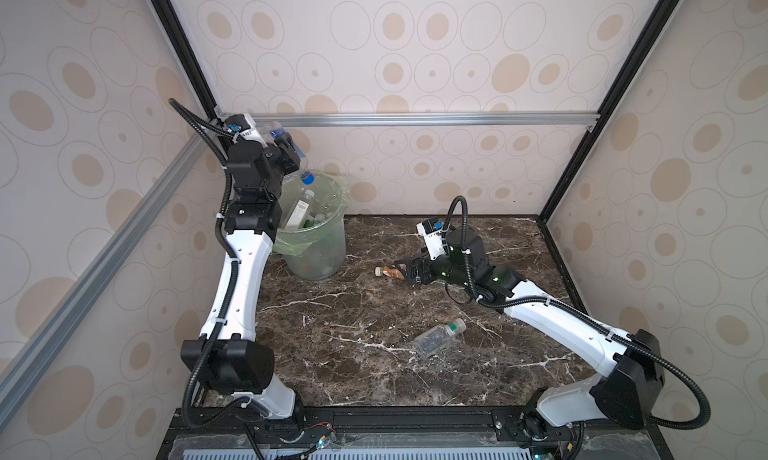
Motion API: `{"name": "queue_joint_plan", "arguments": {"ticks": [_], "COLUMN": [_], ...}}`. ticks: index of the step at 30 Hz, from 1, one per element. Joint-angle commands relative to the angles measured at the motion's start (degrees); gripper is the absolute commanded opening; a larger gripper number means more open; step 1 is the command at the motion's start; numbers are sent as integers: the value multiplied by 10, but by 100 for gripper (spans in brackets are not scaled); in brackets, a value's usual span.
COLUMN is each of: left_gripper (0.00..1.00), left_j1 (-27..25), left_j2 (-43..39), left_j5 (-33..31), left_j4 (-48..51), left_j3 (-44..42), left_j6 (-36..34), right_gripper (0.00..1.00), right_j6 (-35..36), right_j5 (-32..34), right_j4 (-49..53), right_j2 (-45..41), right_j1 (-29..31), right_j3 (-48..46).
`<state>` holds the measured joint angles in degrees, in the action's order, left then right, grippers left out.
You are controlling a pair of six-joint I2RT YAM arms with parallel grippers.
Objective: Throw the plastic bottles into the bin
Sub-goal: 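Carry the blue-cap bottle over the bin with left and release while right withdraws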
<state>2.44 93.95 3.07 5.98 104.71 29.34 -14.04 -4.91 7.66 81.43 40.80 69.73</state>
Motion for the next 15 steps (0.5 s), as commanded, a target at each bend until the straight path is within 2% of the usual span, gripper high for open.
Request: {"name": "queue_joint_plan", "arguments": {"ticks": [1, 3, 4, 5, 9, 15], "left_gripper": [78, 85, 94, 99, 99, 99], "left_j1": [32, 32, 31, 32, 32, 15], "left_j2": [77, 64, 43, 27, -6, -44], "left_j5": [112, 128, 133, 135, 146, 157], "left_j4": [80, 65, 41, 27, 43, 48], "left_j3": [-23, -63, -92, -107, -96, -88], "left_j6": [69, 65, 64, 64, 58, 51], "right_gripper": [100, 100, 100, 100, 100, 100], "right_j6": [3, 2, 1, 0, -5, -24], "right_j5": [-1, 0, 0, -1, 9, 78], "right_j4": [2, -1, -1, 0, 12, 86], "right_j2": [5, 9, 11, 14, 25, 28], "right_j1": [-5, -8, -10, -13, -23, -33], "right_j3": [-9, -13, -14, -15, -11, -19]}}
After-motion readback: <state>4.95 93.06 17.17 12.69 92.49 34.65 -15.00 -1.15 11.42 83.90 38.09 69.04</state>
